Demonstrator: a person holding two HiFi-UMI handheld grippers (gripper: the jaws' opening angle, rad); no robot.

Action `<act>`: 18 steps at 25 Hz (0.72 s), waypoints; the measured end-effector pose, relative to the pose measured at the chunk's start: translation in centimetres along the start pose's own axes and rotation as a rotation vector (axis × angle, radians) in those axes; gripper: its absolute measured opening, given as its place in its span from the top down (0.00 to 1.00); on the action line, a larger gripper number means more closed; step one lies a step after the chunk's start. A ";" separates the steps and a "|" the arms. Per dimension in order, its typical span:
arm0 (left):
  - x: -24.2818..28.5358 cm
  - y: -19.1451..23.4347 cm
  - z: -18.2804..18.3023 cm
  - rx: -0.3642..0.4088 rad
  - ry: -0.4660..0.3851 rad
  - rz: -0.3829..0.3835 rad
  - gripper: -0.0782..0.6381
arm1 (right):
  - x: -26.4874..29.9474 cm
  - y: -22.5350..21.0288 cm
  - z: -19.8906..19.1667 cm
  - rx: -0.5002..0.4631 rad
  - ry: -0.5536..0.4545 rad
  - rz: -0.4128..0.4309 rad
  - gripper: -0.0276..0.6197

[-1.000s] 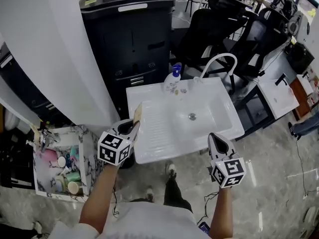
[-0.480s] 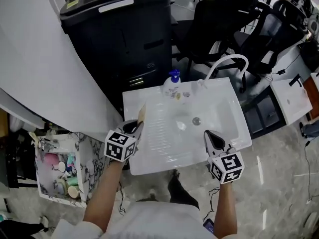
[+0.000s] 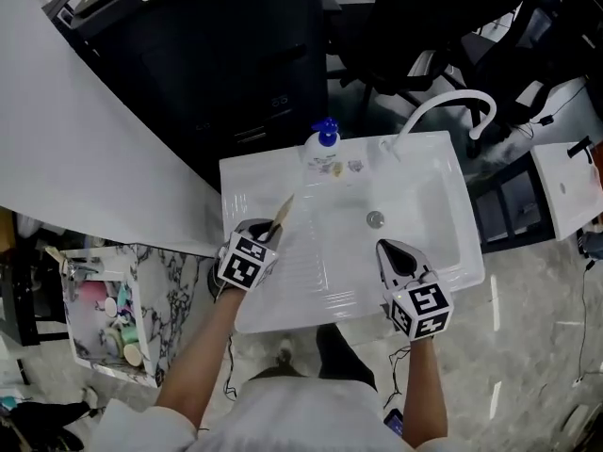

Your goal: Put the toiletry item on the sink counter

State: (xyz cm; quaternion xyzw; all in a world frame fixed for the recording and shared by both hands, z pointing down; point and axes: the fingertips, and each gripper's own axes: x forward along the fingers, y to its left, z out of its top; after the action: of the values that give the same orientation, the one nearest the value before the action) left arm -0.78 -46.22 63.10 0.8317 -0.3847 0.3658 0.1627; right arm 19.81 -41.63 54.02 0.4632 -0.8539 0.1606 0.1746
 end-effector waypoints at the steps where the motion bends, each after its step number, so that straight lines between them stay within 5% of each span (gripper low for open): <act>1: 0.8 -0.1 -0.2 0.028 0.025 0.003 0.85 | 0.4 -0.3 -0.4 0.008 0.008 0.006 0.96; 12: 7.7 -0.2 -1.2 0.371 0.204 0.009 0.85 | 3.9 -3.1 -2.5 0.053 0.072 0.050 0.96; 18: 10.8 -0.8 -2.7 0.475 0.279 -0.002 0.85 | 3.9 -4.7 -4.3 0.090 0.093 0.049 0.96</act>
State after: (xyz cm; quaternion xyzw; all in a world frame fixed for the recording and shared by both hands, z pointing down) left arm 3.18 -49.82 72.86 0.7887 -0.2611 0.5564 0.0149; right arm 22.37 -45.09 60.08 0.4414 -0.8479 0.2244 0.1893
